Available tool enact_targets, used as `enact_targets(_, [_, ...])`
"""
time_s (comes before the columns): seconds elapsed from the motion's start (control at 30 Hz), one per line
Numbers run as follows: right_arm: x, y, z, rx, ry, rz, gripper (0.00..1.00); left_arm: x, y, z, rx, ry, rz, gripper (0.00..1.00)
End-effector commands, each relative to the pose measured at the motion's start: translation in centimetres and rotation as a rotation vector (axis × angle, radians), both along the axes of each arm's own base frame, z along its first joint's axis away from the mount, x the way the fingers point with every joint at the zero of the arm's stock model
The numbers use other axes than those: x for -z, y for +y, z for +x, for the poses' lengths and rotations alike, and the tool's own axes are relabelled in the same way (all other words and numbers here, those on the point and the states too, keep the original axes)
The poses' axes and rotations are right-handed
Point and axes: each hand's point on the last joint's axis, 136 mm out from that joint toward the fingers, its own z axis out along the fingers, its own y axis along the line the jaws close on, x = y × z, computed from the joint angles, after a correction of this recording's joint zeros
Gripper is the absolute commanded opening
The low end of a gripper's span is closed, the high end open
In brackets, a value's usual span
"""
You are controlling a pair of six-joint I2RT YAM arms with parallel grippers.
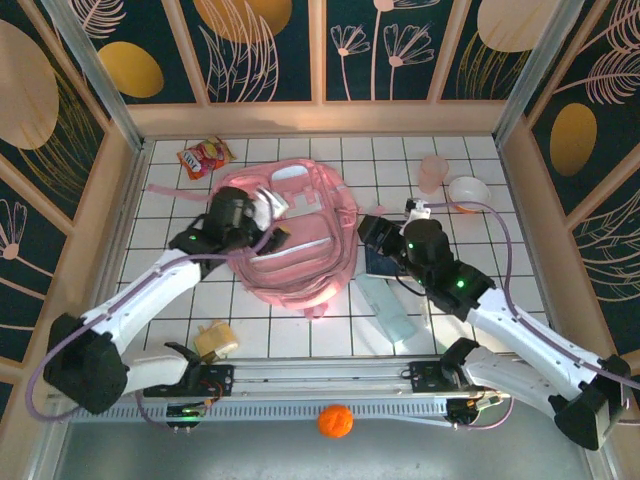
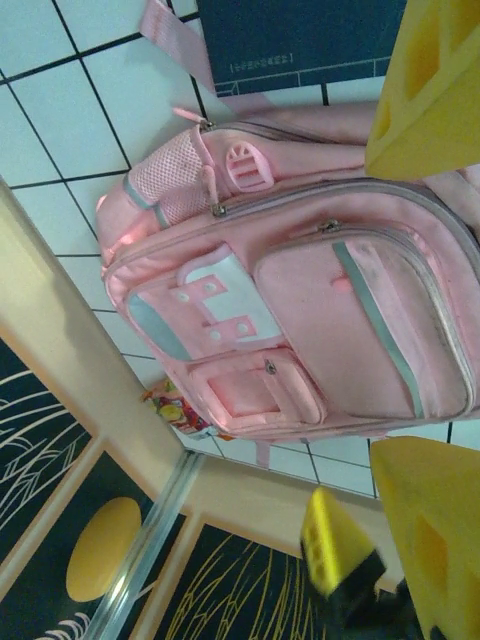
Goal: Pack the student bag
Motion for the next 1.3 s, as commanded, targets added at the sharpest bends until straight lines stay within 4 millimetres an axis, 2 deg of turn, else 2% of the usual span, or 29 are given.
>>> enact_targets(0.0, [-0.5,-1.0,0.3,0.040,-0.067,0.008,0.69,3.7,-2.6,-2.1,0.251,0.026,0.136,0.70])
enact_targets(0.2, [-0.5,-1.3,-0.5,0.026,-0.102,0.058,0.71,5.9,-5.4,-1.7,0.364,0.028,0.174,0.72])
enact_targets(0.3, [-0.4,-1.1,-0.5,0.013,-0.103,0.046,0.71,6.6,-6.7,-3.2,0.511,0.006,0.168,0.74])
enact_targets(0.37, [-0.3,-1.3,-0.5,0.019,-0.102,0.042,0.71,6.7,-7.2,-3.3,0.517,-0.024,0.147,0.76])
enact_targets(0.53, [-0.1,-1.4,-0.6,0.022,-0.102,0.039,0.72,7.1,-6.5,-0.3,0.368,-0.102,0.190,0.80])
enact_targets(0.6, [0.1,-1.3,-0.6,0.019,-0.105,0.037,0.72,7.3,-6.7,0.0,0.360,-0.101,0.188,0.80])
enact_targets(0.73, [0.2,-1.4,-0.5,0.024,-0.103,0.035,0.72,8.3,-7.2,-1.1,0.412,-0.048,0.170,0.86])
enact_targets(0.83, [0.5,-1.6,-0.6,0.032,-0.095,0.038,0.72,8.5,-7.7,-2.7,0.486,-0.014,0.130,0.88])
enact_targets(1.0, [0.6,-1.5,-0.7,0.031,-0.081,0.066,0.74,9.1,-8.1,-4.2,0.562,0.037,0.111,0.88])
enact_targets(1.2, [0.0,-1.4,-0.8,0.026,-0.092,0.094,0.75,10.2,-7.2,-0.5,0.387,-0.012,0.186,0.86])
enact_targets(1.27, [0.1,-1.6,-0.7,0.035,-0.086,0.089,0.75,10.2,-7.2,0.1,0.363,-0.022,0.197,0.85])
